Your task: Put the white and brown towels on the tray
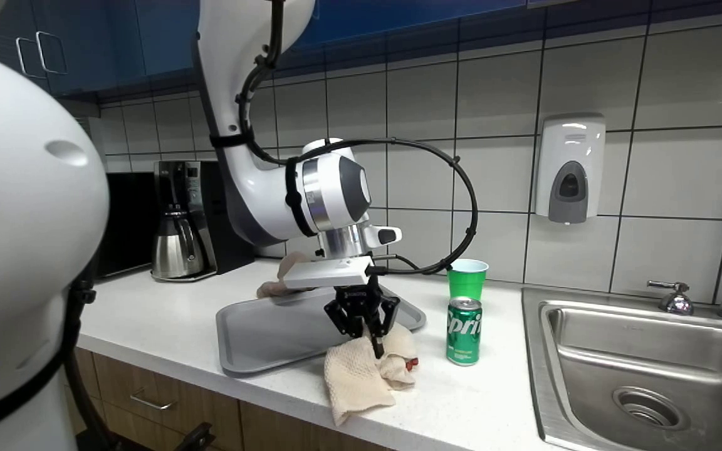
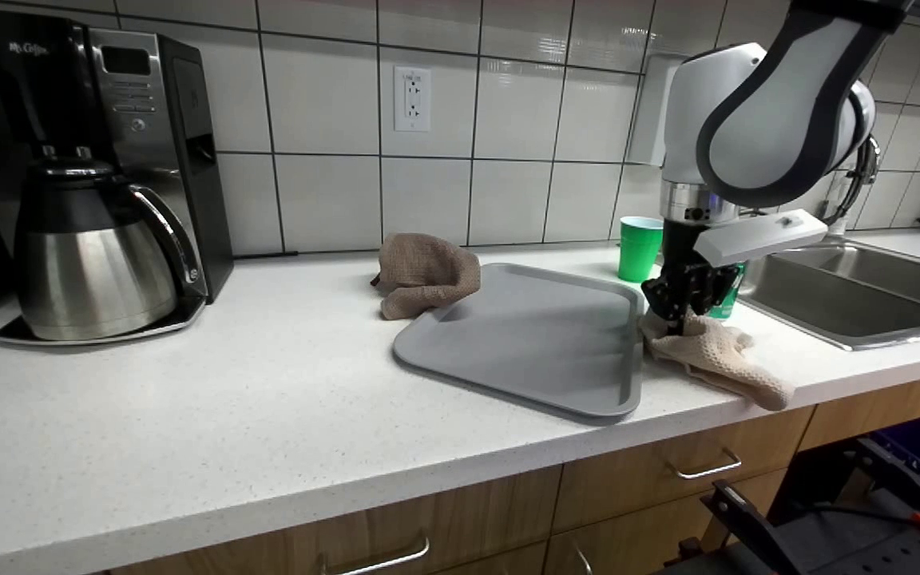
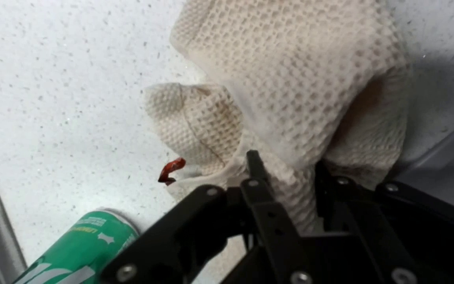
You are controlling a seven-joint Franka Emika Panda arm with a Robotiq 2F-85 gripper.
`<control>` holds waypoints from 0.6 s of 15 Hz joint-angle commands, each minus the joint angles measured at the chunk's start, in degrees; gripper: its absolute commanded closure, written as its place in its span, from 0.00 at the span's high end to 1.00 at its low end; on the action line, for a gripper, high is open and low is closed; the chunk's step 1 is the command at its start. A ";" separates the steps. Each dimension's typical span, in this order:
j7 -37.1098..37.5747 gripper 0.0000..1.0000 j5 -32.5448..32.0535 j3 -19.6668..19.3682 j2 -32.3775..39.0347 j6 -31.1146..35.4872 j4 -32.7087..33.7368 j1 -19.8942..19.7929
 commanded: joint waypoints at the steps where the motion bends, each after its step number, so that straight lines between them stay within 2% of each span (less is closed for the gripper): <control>1: 2.17 0.01 -1.73 -1.31 -2.04 -0.35 -0.49 0.81; 9: -1.26 0.03 0.46 1.58 -11.71 -5.21 -2.82 -0.48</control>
